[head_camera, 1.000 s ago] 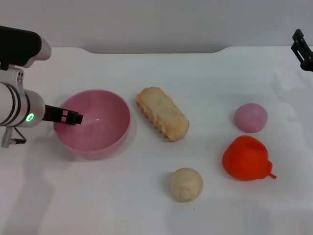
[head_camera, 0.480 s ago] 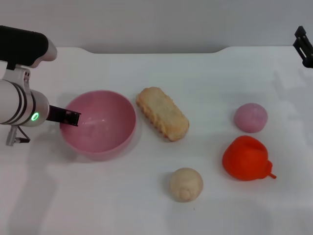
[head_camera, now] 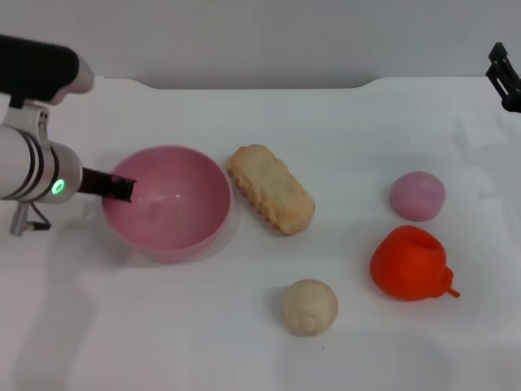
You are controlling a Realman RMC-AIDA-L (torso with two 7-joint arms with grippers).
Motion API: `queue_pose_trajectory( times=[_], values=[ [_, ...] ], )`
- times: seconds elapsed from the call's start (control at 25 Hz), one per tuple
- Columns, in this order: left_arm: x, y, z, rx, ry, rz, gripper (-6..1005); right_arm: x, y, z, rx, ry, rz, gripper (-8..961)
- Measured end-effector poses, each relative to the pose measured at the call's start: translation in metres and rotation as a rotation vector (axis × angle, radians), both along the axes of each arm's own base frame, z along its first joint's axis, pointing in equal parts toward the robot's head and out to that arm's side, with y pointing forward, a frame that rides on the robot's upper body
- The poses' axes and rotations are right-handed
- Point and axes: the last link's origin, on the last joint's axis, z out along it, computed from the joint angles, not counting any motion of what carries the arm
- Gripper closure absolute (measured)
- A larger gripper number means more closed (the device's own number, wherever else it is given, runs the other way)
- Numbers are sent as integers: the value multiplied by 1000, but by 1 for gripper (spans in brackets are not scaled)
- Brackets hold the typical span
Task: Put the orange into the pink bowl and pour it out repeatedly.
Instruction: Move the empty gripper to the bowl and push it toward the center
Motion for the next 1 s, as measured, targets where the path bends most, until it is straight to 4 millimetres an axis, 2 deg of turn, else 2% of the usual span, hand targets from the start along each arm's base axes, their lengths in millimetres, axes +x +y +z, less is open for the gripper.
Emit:
queue_pose_trajectory(
  times=[0.24,0.48,0.52,0.6,0.68,0.76,1.0],
  values=[
    [22,8,20,61,-18,-69,936,-8,9,-3,-37,4,-29,224],
    [35,19,32,94,-21,-101,961,-26,25,3,-104,11,-107,224],
    [41,23,40,110,-4,-115,961,-37,32,5,-162,2,-164,224],
    [41,23,40,110,-4,-115,961,-42,35,6,-184,-3,-184,224],
    [44,26,45,120,16,-123,961,-57,39,8,-259,-45,-249,224],
    [47,29,47,127,31,-133,961,-81,39,14,-310,-92,-269,224],
    [47,34,47,118,57,-143,961,-144,32,51,-448,-281,-340,224]
  ],
)
